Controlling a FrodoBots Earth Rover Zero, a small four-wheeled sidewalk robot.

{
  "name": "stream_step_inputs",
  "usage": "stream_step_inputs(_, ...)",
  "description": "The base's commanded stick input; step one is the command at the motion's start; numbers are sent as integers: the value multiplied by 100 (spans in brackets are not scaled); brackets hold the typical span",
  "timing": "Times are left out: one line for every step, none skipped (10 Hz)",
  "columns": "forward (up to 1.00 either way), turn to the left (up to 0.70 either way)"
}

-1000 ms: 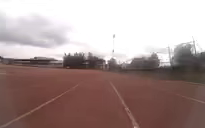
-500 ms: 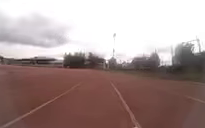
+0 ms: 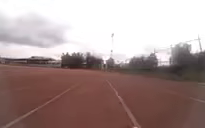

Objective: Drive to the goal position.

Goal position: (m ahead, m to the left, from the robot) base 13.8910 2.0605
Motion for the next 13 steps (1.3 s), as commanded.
stream_step_inputs(70, 0)
stream_step_inputs(70, 0)
stream_step_inputs(70, 0)
stream_step_inputs(70, 0)
stream_step_inputs(70, 0)
stream_step_inputs(70, 0)
stream_step_inputs(70, 0)
stream_step_inputs(70, 0)
stream_step_inputs(70, 0)
stream_step_inputs(70, 0)
stream_step_inputs(70, 0)
stream_step_inputs(70, 0)
stream_step_inputs(70, 0)
